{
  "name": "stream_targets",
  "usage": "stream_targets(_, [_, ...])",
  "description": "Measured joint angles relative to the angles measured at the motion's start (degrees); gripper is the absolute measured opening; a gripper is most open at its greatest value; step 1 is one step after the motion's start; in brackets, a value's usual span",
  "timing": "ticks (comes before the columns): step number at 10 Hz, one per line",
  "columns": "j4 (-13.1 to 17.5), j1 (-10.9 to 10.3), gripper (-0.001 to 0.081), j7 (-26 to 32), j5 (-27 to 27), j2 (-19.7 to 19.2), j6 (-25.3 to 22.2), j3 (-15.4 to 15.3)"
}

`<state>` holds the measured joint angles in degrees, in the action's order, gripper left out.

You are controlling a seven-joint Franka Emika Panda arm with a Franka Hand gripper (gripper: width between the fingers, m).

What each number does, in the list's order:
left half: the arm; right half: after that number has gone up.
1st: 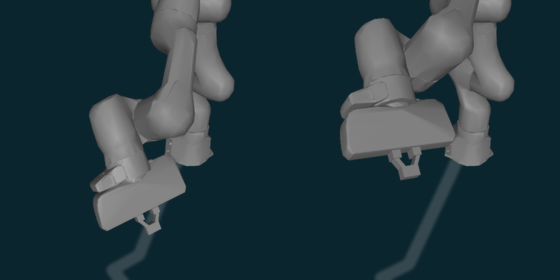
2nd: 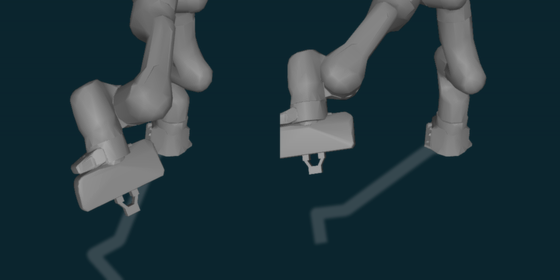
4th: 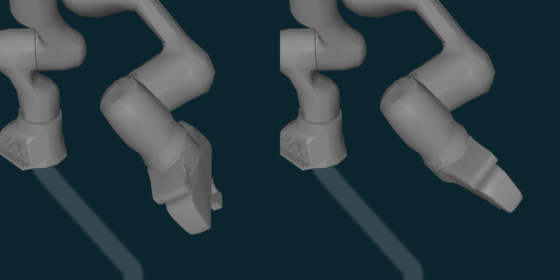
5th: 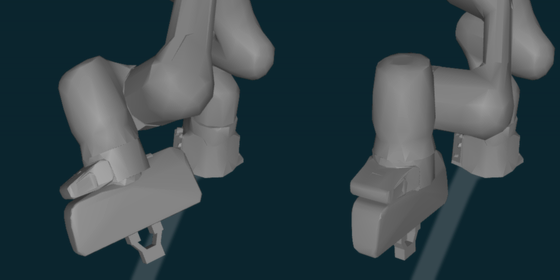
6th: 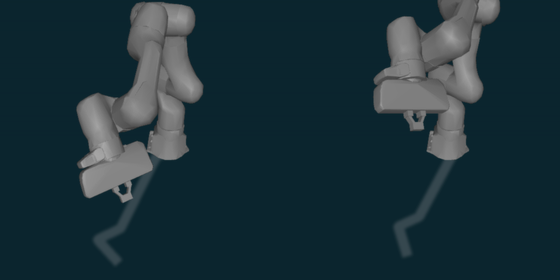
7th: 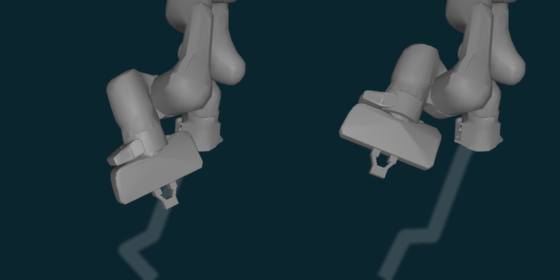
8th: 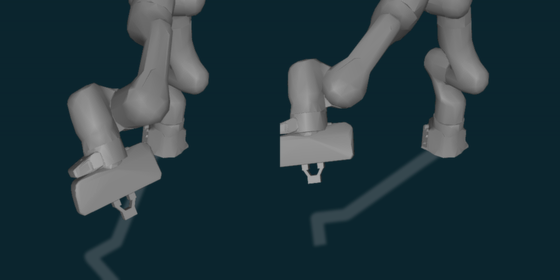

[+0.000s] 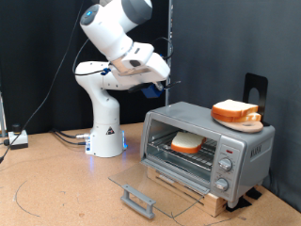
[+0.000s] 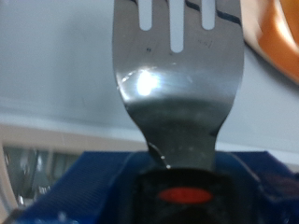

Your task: Make a piece of toast with the oven

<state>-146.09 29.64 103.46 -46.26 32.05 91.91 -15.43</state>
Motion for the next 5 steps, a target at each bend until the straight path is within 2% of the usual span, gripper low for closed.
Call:
stream_targets(2, [-0.61,-1.98,0.0423,-0.68,-0.16,1.67,-3.38,-1.42])
stream_targets(5, [-3.3,-4.17,0.0423,-4.45,-2.54,5.65,-3.93,-5.13])
